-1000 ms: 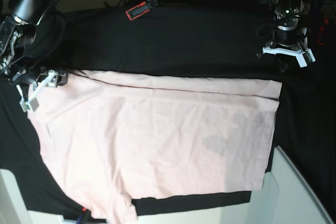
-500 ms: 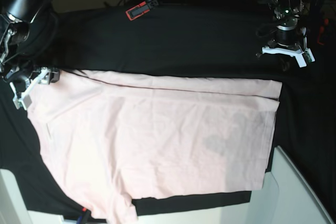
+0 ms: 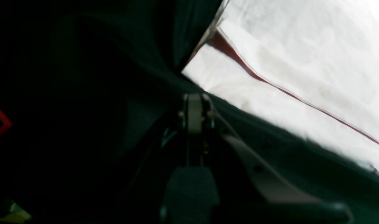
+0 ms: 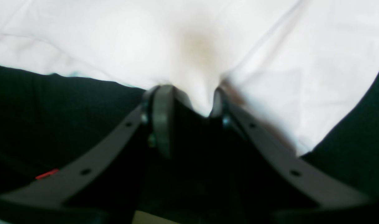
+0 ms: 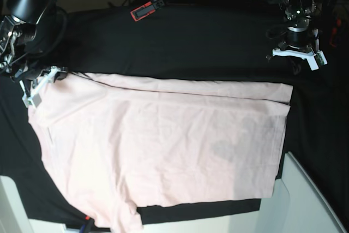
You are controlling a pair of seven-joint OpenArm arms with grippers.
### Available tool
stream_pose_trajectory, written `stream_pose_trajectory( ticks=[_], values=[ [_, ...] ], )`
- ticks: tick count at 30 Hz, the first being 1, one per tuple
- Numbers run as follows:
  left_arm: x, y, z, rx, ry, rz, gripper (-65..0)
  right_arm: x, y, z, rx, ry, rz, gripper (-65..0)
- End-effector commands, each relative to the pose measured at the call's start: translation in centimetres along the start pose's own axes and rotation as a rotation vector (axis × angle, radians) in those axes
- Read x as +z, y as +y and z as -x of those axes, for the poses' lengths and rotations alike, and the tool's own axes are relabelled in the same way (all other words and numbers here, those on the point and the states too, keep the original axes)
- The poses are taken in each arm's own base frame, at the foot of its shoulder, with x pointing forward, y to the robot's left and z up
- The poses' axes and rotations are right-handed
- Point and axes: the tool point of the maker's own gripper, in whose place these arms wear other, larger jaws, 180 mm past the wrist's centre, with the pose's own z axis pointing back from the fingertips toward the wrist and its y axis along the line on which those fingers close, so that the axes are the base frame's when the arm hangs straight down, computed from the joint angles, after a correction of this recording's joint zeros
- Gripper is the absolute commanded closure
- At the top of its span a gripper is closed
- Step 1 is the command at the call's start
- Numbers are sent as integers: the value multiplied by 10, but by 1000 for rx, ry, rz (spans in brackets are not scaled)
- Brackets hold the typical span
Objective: Fold the T-shirt properly
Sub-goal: 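Lower right gripper further along the shirt edge and grasp it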
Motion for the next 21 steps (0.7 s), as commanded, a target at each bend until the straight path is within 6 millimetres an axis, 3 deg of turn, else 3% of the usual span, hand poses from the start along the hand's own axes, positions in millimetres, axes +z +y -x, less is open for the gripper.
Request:
stream_pose_trajectory(
  ticks=[1, 7, 11, 14, 21],
  values=[
    [0, 0, -15, -5, -51, 7, 0, 8, -2, -22, 18, -54, 6, -149],
    [0, 0, -15, -5, -51, 7, 0, 8, -1, -26, 20, -62, 4, -13],
    [0, 0, -14, -5, -50, 6, 0, 9, 0, -32, 28, -70, 3, -4],
    [0, 0, -14, -5, -50, 6, 0, 4, 14, -38, 89, -38, -13, -4],
    [0, 0, -13, -4, -48, 6, 0, 4, 53, -80, 220, -79, -45, -3]
  ],
)
